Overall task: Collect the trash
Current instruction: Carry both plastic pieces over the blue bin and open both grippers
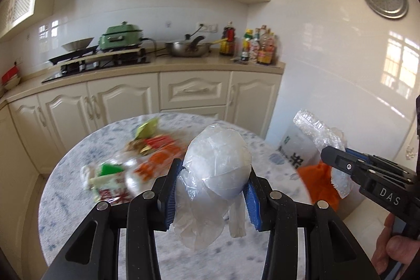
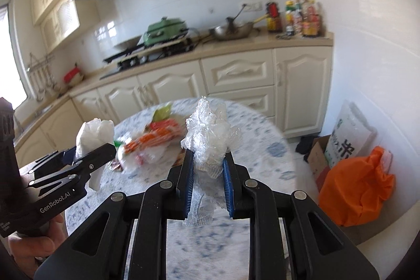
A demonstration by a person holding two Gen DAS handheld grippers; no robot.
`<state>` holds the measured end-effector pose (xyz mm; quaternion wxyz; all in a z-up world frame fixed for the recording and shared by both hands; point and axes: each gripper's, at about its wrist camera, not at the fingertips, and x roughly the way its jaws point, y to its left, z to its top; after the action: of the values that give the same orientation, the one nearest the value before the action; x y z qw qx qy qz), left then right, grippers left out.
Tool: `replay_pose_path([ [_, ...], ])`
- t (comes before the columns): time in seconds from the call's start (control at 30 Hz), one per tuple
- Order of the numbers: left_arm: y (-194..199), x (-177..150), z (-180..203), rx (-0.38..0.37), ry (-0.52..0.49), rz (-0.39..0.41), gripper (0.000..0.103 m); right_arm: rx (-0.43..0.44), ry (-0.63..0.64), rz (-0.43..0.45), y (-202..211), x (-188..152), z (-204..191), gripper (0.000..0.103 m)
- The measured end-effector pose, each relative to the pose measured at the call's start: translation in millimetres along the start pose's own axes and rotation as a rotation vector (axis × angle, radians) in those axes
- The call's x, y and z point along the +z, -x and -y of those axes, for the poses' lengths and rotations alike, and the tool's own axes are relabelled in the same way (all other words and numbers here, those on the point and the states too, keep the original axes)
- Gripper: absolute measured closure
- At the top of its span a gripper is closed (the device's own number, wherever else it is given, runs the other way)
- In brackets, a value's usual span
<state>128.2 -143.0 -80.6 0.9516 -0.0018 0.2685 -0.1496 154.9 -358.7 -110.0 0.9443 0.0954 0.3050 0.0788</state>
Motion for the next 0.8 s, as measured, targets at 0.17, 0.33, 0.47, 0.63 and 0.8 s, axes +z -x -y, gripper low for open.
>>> replay_pose_path([
  [0.17, -16, 12, 48, -0.095, -0.048, 0.005, 0.063, -0.097, -0.058, 0.058, 36, 4, 51, 0.083],
  [0.33, -52, 17, 107, -0.215, -0.105, -0.043, 0.063, -0.227, -0.146, 0.065, 62, -7, 117, 0.083],
  [0.47, -89, 10, 157, -0.299, -0.166, -0.117, 0.063, -0.333, -0.247, 0.029, 69, -33, 177, 0.083],
  [0.63, -148, -12, 217, -0.37, -0.234, -0.246, 0.062, -0.393, -0.375, -0.056, 58, -75, 242, 0.083],
  [0.8, -215, -37, 259, -0.393, -0.272, -0.396, 0.062, -0.391, -0.462, -0.145, 30, -112, 283, 0.083],
])
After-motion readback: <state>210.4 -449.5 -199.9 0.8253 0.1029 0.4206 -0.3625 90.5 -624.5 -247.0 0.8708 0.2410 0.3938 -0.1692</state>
